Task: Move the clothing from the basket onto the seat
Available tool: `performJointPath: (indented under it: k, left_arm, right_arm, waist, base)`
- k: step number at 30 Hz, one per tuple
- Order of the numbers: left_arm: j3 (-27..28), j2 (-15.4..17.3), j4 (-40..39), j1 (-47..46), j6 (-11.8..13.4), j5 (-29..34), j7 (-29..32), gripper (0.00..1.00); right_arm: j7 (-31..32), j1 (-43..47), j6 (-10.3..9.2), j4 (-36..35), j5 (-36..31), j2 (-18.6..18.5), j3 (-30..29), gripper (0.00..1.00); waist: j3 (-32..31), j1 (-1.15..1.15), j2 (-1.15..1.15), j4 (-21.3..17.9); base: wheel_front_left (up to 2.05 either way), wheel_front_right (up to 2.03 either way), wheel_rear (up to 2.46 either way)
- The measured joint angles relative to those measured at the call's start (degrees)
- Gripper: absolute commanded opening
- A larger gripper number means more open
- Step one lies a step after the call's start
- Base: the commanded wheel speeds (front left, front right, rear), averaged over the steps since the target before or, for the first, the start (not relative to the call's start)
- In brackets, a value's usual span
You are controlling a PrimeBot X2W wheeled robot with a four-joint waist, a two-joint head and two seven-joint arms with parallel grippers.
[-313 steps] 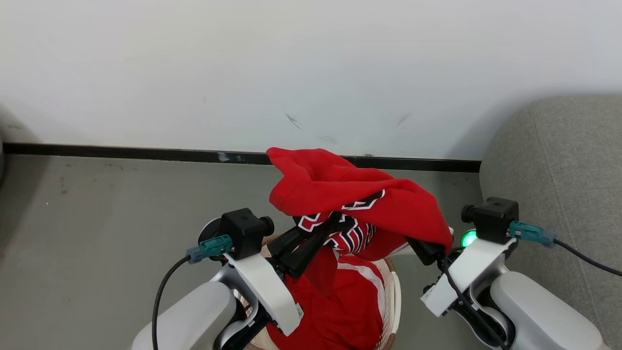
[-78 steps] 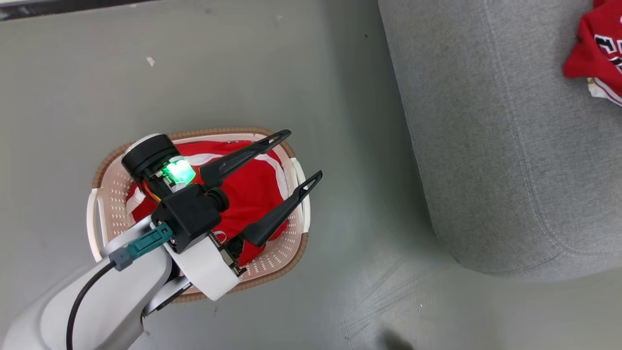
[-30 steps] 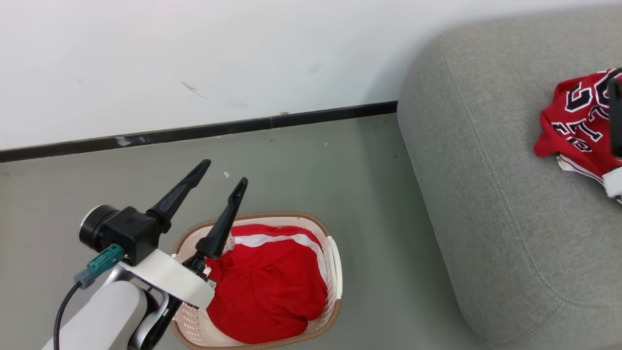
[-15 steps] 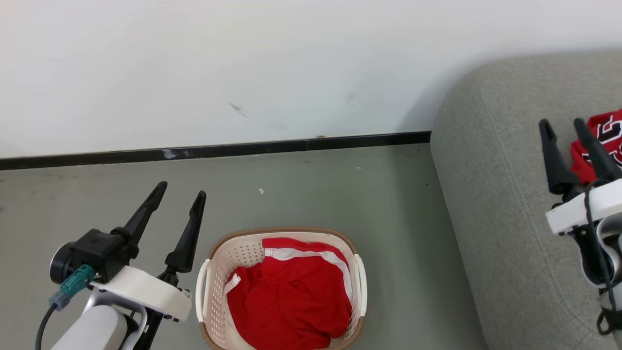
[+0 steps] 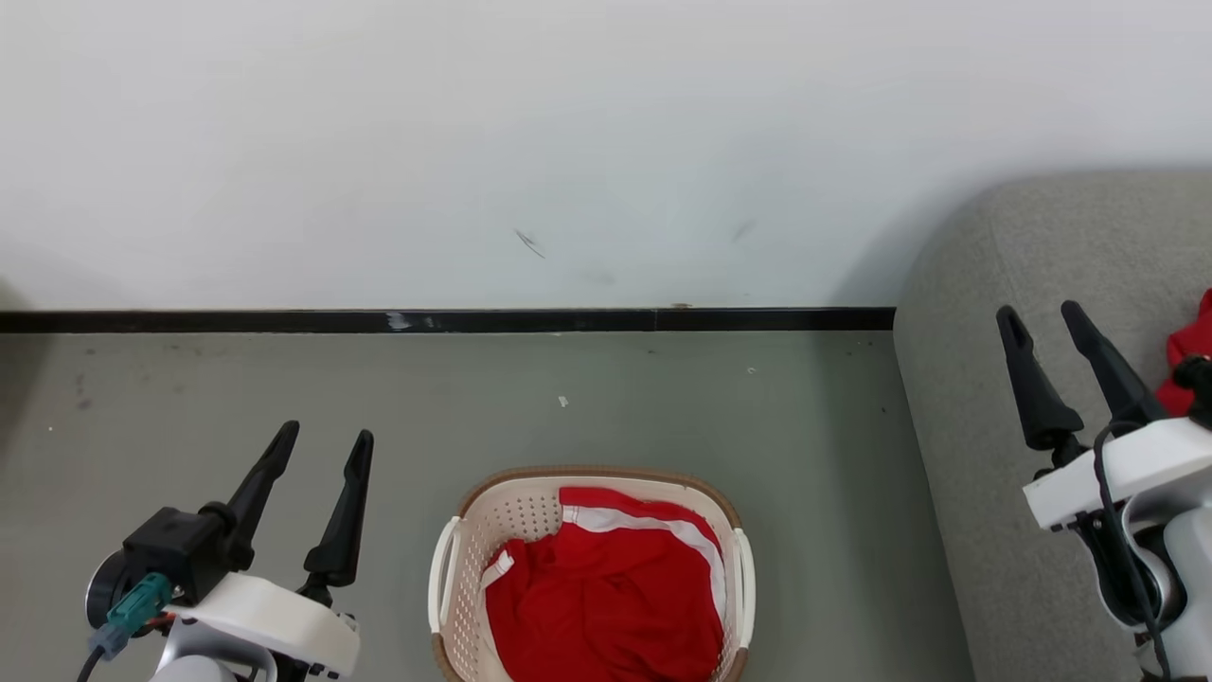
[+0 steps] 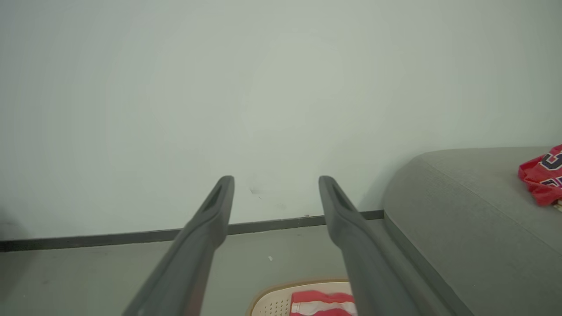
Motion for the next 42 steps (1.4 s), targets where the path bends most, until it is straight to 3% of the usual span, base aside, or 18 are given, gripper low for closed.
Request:
performJointPath:
  k: [20, 42]
  left_arm:
    - [5.5, -2.4, 1.3, 5.5, 0.9, 2.0, 0.0, 1.0]
    - [7.2, -4.7, 1.6, 6.7, -0.6, 4.8, 0.0, 1.0]
  right_arm:
    - [0.0, 12.2, 0.0, -7.3, -5.3, 4.7, -6.4, 1.0]
    - [0.0, 16.9, 0.0, -11.4, -9.1, 7.1, -6.9, 1.0]
  waist:
    - [-3.2, 0.0, 0.0, 3.5]
    - [-4.1, 0.0, 0.0, 3.5]
  base:
    - [0.0, 0.0, 0.0]
    - [0.0, 0.0, 0.0]
